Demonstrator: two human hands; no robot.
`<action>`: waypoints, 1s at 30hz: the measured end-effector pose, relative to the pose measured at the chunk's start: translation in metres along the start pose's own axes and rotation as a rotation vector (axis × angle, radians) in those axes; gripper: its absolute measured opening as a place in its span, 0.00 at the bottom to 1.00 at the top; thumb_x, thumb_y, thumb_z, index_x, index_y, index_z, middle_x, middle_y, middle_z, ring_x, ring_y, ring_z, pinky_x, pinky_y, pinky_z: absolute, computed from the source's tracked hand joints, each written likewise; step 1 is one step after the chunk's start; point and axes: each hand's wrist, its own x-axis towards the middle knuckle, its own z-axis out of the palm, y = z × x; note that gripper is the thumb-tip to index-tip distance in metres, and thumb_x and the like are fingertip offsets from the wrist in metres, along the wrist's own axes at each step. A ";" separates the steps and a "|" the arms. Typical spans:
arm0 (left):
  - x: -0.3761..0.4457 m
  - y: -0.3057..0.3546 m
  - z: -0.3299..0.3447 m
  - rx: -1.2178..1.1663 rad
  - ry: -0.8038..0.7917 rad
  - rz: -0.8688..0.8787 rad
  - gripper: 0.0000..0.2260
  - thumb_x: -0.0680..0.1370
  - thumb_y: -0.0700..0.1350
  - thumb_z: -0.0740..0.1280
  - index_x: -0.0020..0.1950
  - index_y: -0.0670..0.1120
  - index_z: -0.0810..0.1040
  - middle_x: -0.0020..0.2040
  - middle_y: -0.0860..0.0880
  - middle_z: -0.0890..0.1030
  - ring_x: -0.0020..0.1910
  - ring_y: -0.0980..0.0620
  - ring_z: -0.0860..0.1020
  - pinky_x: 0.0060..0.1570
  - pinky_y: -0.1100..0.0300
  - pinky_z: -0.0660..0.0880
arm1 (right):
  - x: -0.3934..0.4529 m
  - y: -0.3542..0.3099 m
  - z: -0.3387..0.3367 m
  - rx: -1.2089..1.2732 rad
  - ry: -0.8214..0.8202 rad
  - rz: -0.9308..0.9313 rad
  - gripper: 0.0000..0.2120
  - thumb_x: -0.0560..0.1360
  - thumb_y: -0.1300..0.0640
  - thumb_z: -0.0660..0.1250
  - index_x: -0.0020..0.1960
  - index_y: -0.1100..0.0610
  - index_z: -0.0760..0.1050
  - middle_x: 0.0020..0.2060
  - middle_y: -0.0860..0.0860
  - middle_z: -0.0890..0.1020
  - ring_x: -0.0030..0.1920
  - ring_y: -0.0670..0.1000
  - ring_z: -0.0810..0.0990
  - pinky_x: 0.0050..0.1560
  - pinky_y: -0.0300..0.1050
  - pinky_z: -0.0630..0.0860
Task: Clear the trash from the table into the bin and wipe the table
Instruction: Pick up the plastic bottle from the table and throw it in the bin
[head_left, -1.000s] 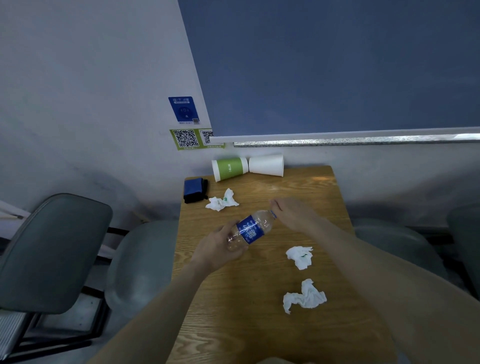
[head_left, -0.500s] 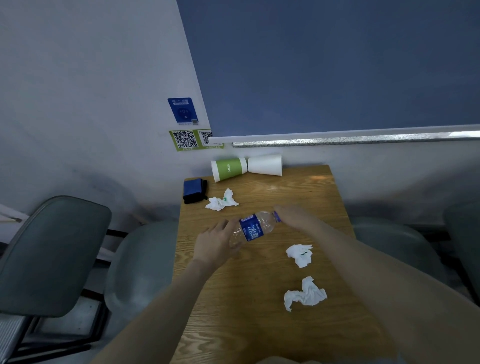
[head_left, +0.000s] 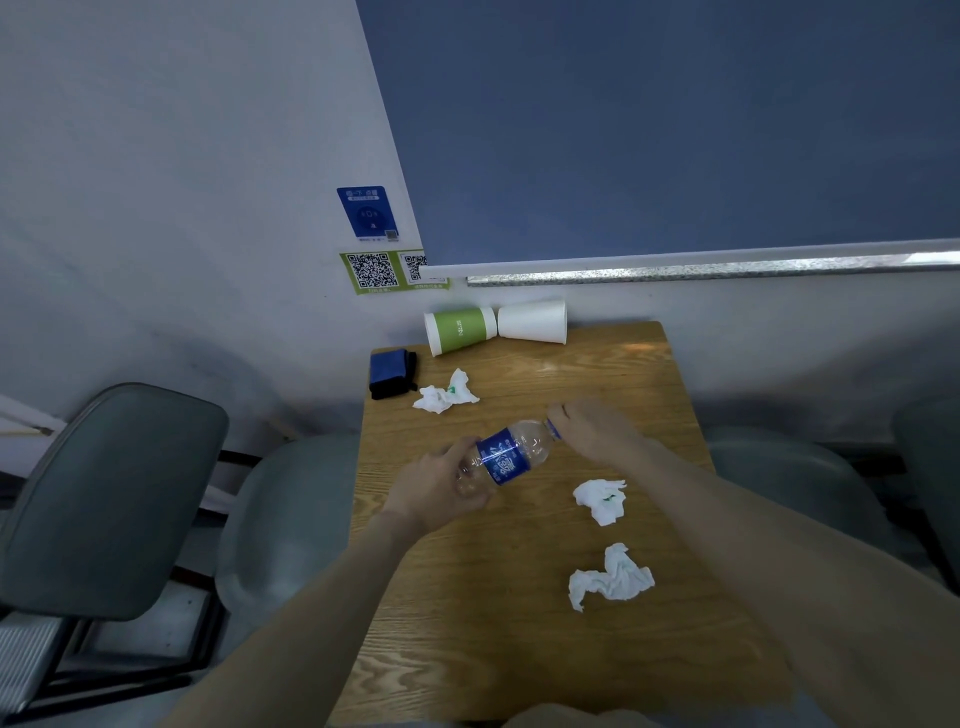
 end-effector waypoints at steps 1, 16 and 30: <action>0.001 0.000 0.000 0.076 0.018 0.007 0.36 0.71 0.66 0.69 0.74 0.58 0.61 0.57 0.57 0.78 0.48 0.56 0.79 0.44 0.60 0.77 | 0.000 -0.001 0.001 0.039 -0.043 0.027 0.19 0.84 0.47 0.47 0.36 0.48 0.65 0.32 0.47 0.69 0.35 0.50 0.68 0.43 0.49 0.67; 0.006 -0.001 -0.002 0.033 0.011 -0.005 0.36 0.71 0.68 0.68 0.74 0.59 0.60 0.57 0.57 0.78 0.47 0.59 0.78 0.41 0.63 0.74 | -0.004 -0.003 0.004 -0.013 0.135 -0.127 0.21 0.82 0.48 0.49 0.36 0.53 0.71 0.28 0.49 0.71 0.29 0.49 0.68 0.30 0.45 0.64; 0.015 -0.007 0.004 0.394 0.110 0.083 0.31 0.73 0.60 0.71 0.72 0.55 0.63 0.61 0.51 0.78 0.60 0.50 0.77 0.58 0.52 0.76 | -0.002 -0.010 0.004 0.494 -0.300 0.445 0.18 0.81 0.49 0.54 0.35 0.55 0.69 0.23 0.48 0.71 0.22 0.46 0.67 0.24 0.36 0.62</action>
